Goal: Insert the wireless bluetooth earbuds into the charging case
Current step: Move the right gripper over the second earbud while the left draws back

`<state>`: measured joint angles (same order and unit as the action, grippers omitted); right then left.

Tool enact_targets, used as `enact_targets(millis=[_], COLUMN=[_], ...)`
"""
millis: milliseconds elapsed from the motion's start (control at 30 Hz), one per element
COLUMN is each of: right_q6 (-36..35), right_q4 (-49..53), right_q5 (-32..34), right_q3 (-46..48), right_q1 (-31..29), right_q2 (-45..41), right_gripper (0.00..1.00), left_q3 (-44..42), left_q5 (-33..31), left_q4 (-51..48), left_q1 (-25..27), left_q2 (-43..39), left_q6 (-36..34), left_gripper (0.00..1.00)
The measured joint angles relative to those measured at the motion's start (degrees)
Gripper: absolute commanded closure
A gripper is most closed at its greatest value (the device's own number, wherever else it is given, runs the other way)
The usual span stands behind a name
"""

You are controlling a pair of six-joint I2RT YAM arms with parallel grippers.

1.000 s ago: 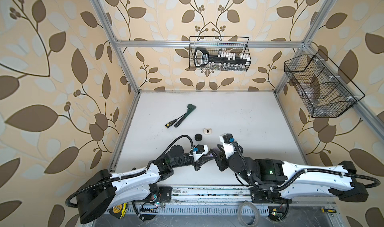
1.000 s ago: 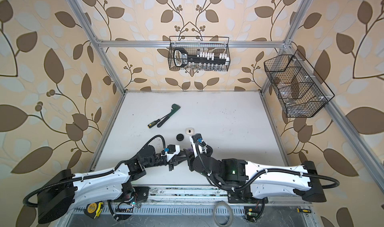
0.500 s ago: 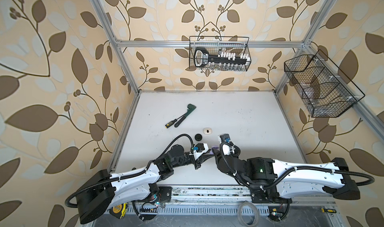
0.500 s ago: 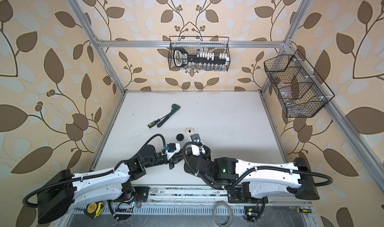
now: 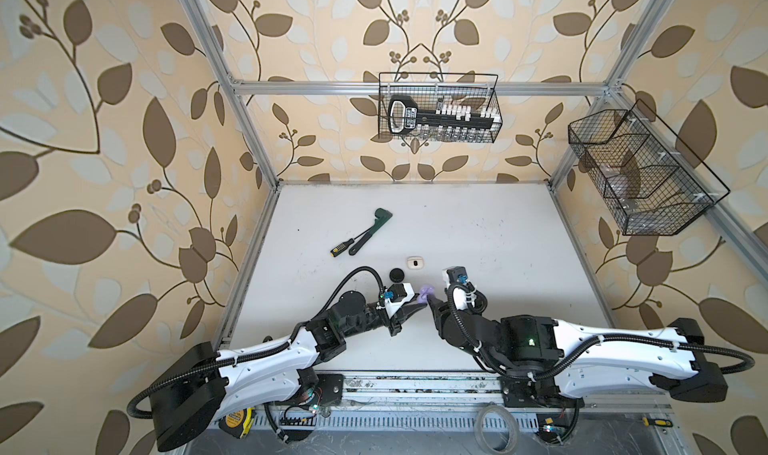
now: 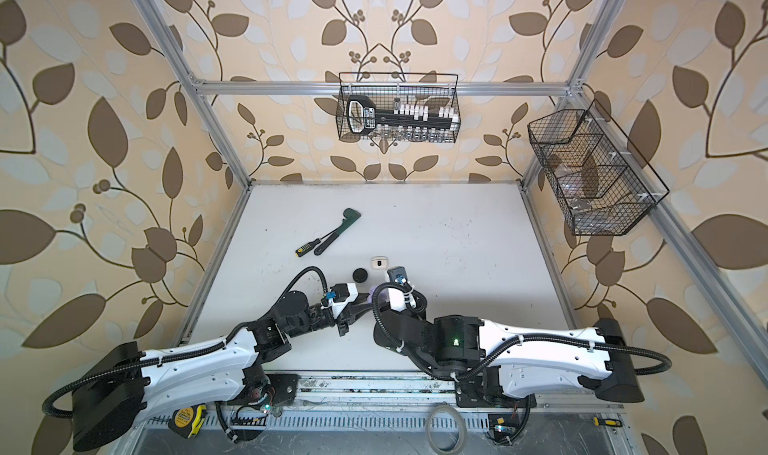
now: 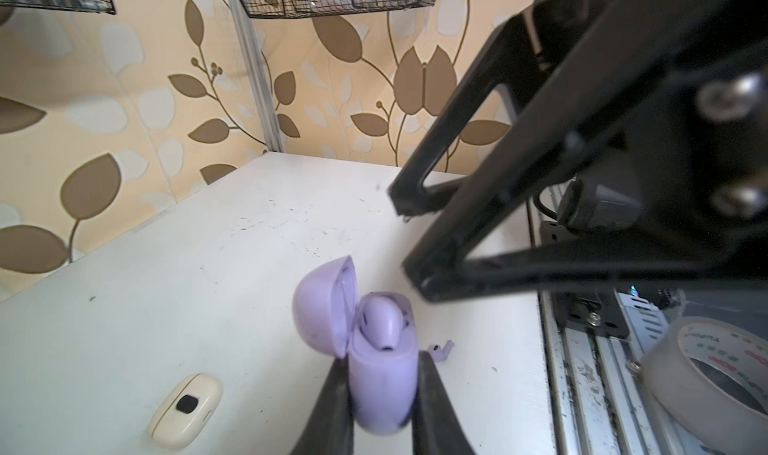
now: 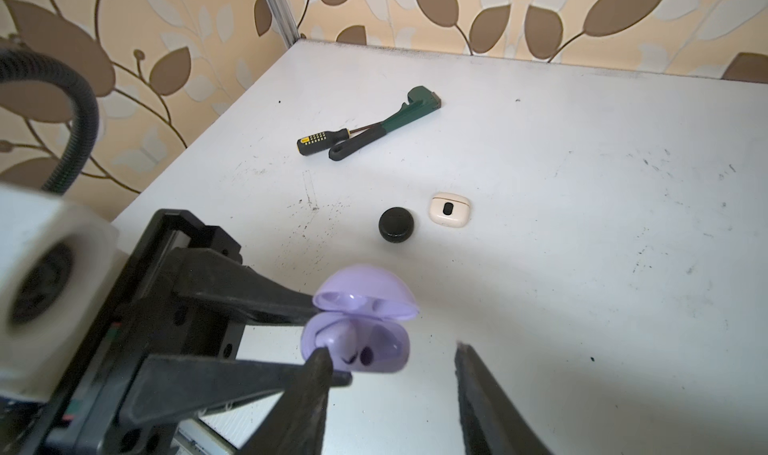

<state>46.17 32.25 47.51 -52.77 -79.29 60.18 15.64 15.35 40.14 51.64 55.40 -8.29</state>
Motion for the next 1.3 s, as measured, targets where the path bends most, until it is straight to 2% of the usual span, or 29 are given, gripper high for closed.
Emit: enact_targets(millis=[133,233,333,500,700,1000,1300], right_q6=[2.78,3.61,3.78,3.74,2.95,-0.59,-1.73], right_q4=[5.01,6.73,7.39,5.57,0.59,-4.39,-5.2], right_q5=[-2.34,-8.15,-15.76,-26.03,-31.28,-34.01,-34.25], right_q3=[2.1,7.76,15.39,23.39,24.13,23.63,22.88], right_q1=[7.87,15.67,18.93,19.89,20.5,23.78,24.52], right_q2=[-6.99,-8.94,-6.62,-2.03,2.47,10.1,11.41], right_gripper=[0.54,0.54,0.52,0.5,0.44,0.47,0.51], left_q3=[-0.92,-2.32,-2.27,5.64,15.58,17.33,17.33], left_q5=[1.49,3.82,3.34,2.84,2.4,-0.02,-0.92], left_q4=[0.57,1.88,-1.57,-12.31,-22.01,-33.14,-34.42], left_q1=[-3.61,-9.51,-12.66,-12.7,-12.7,-12.7,-12.7], left_q2=[-1.11,-2.51,-8.11,-18.91,-21.31,-24.74,-24.98], left_q6=[2.1,6.38,12.15,20.7,27.23,32.37,33.48], left_gripper=[1.0,1.0,1.0,1.0,1.0,1.0,1.0])
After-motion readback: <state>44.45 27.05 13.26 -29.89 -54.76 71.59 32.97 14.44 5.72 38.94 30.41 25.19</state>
